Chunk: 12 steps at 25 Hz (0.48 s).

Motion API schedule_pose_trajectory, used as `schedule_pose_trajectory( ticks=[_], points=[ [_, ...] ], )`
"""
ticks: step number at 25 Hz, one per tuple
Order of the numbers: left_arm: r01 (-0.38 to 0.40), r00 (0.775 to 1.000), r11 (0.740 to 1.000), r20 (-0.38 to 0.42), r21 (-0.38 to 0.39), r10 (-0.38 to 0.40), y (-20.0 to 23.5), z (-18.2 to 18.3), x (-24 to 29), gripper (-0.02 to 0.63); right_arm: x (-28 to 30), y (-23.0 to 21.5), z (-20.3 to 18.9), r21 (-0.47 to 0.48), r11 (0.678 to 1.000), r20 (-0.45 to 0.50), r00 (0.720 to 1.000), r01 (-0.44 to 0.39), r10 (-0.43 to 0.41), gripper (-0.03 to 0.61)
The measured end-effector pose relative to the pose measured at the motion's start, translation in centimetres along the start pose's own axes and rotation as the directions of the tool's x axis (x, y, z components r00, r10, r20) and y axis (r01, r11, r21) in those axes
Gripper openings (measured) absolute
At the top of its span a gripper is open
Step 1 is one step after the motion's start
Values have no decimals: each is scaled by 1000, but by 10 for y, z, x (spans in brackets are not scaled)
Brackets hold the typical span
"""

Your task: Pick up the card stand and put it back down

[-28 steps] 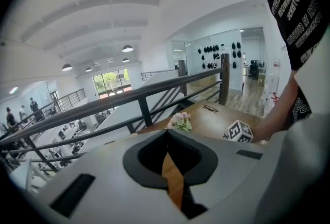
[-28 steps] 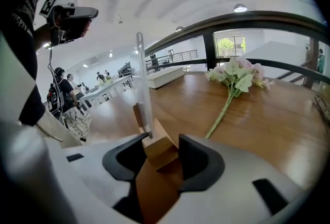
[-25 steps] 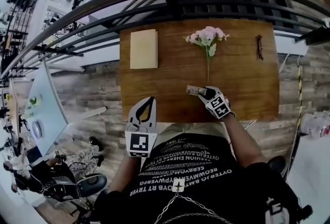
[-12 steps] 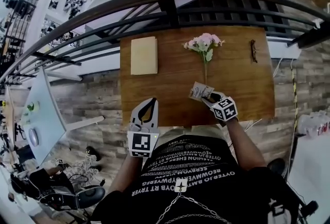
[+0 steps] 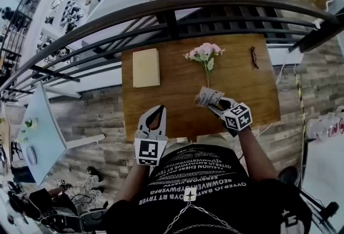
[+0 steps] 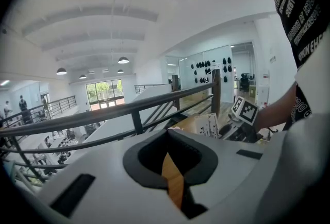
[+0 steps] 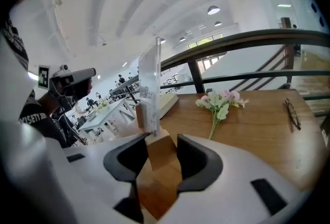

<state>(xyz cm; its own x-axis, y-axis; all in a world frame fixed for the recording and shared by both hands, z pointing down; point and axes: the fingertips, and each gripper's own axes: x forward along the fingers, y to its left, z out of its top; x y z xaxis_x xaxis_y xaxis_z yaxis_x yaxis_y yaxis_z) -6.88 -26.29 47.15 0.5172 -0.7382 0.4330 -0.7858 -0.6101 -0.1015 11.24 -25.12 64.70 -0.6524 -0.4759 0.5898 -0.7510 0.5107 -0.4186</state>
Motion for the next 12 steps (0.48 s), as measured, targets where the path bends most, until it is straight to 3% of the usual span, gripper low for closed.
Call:
schedule_pose_trajectory(
  ticks=[12],
  points=[
    [25,998,1000,55,3,-25,-1,6,-14,20,-44,35,39,-32,999,82,997,19,-17,175]
  ],
)
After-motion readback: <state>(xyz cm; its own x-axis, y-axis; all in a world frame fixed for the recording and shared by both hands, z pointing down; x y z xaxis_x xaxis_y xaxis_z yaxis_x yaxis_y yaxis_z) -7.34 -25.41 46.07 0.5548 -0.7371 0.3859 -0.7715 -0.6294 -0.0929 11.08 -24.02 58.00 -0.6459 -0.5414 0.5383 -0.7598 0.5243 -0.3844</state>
